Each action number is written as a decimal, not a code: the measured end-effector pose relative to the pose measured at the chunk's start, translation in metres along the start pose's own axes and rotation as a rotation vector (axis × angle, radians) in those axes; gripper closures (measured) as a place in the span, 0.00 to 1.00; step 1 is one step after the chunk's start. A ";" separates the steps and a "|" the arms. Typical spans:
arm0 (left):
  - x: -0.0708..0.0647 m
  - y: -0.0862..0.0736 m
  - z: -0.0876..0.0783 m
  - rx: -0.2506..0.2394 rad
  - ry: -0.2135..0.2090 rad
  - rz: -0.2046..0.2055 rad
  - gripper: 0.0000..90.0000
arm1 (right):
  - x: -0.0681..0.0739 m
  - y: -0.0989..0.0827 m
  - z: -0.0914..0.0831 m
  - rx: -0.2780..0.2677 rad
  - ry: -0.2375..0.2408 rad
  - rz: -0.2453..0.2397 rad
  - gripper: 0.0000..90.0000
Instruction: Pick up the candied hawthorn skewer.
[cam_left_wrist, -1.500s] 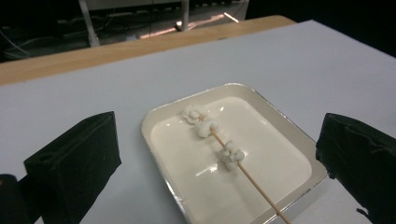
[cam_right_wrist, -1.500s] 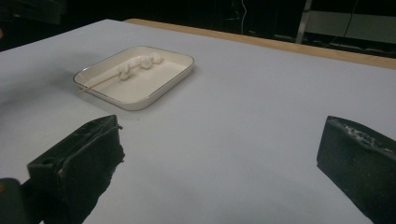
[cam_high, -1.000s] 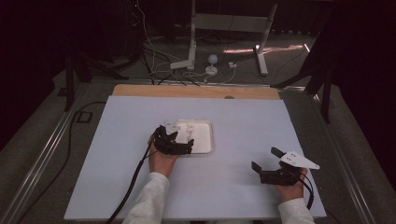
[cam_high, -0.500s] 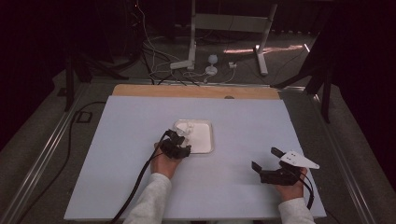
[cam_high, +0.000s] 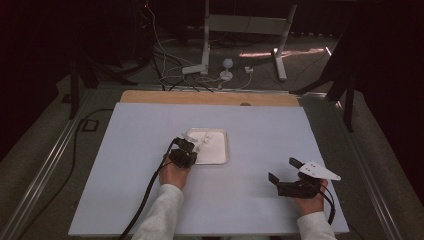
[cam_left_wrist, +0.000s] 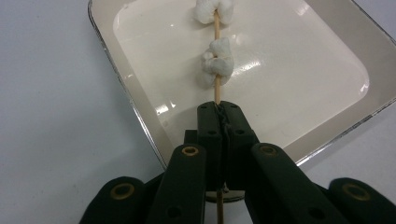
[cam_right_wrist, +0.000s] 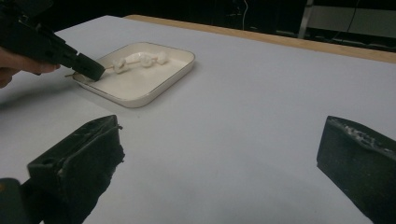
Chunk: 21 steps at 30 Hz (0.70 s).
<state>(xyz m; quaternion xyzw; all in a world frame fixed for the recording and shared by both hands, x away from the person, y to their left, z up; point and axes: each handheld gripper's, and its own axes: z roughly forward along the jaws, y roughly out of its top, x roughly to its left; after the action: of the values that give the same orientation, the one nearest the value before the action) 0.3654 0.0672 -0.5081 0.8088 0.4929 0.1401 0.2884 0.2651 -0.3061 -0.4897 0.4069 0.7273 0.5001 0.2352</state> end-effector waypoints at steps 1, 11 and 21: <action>0.000 0.000 0.000 -0.008 0.001 -0.012 1.00 | 0.000 0.000 -0.001 -0.001 0.003 0.000 0.00; 0.006 0.000 -0.013 -0.085 -0.069 -0.061 1.00 | 0.000 0.000 -0.001 -0.006 0.006 0.005 0.00; 0.016 -0.001 -0.032 -0.149 -0.117 -0.089 1.00 | -0.001 0.000 0.000 -0.008 0.011 0.003 0.00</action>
<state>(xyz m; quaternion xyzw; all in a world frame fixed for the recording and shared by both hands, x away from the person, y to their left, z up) 0.3563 0.0923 -0.4839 0.7691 0.4991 0.1162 0.3820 0.2652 -0.3069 -0.4899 0.4042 0.7261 0.5055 0.2323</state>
